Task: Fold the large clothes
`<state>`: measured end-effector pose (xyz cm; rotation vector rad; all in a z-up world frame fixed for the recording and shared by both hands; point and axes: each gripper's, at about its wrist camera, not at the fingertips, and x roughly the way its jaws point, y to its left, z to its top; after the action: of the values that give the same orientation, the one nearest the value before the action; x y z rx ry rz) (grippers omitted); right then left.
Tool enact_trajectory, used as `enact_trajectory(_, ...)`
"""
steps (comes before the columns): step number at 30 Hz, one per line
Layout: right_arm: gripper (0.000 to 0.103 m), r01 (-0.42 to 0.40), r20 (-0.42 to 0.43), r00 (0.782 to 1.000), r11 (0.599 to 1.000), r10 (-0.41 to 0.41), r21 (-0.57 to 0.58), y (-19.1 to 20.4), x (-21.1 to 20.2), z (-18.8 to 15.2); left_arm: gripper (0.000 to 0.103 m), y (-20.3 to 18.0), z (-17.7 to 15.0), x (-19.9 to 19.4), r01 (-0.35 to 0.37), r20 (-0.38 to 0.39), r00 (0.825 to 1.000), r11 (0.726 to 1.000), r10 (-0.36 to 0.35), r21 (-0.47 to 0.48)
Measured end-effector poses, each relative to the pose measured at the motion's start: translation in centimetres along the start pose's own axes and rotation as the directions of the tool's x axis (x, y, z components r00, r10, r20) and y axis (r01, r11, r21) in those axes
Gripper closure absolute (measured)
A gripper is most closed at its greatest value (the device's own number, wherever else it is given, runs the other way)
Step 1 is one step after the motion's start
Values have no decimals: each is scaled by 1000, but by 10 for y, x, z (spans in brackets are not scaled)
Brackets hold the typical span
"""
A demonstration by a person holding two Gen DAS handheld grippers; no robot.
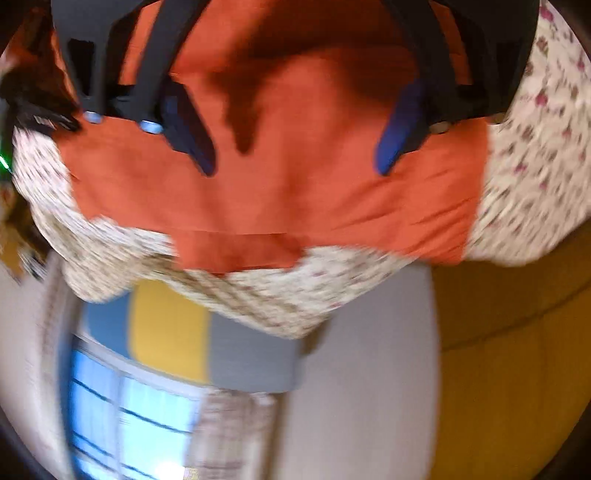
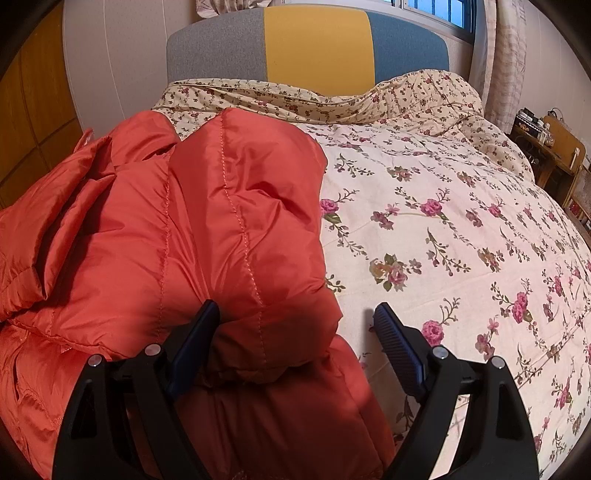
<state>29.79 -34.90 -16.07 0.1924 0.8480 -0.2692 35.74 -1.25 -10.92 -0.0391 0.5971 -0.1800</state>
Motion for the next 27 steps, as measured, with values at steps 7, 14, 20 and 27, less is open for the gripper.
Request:
enact_trajectory(7,18,3,2,1000,1000,-3,-1,0,0,0,36,46,-6,43,-75,-85,994,995,69,-59)
enact_trajectory(14,17,0,-2,1000,1000,0,2,-1,0,0,35,53,-11,63,-46,-141,989,997,37,-67)
enact_trajectory(20,18,-77,56,995,997,76,22,-5,-24,5,10,55,-13,17,-55,-54,997,996,51,-73)
enact_trajectory(27,27,-315,215,916,940,338,-135,63,-89,29,10,66,7,9,-96,-30,995,991,93,-90)
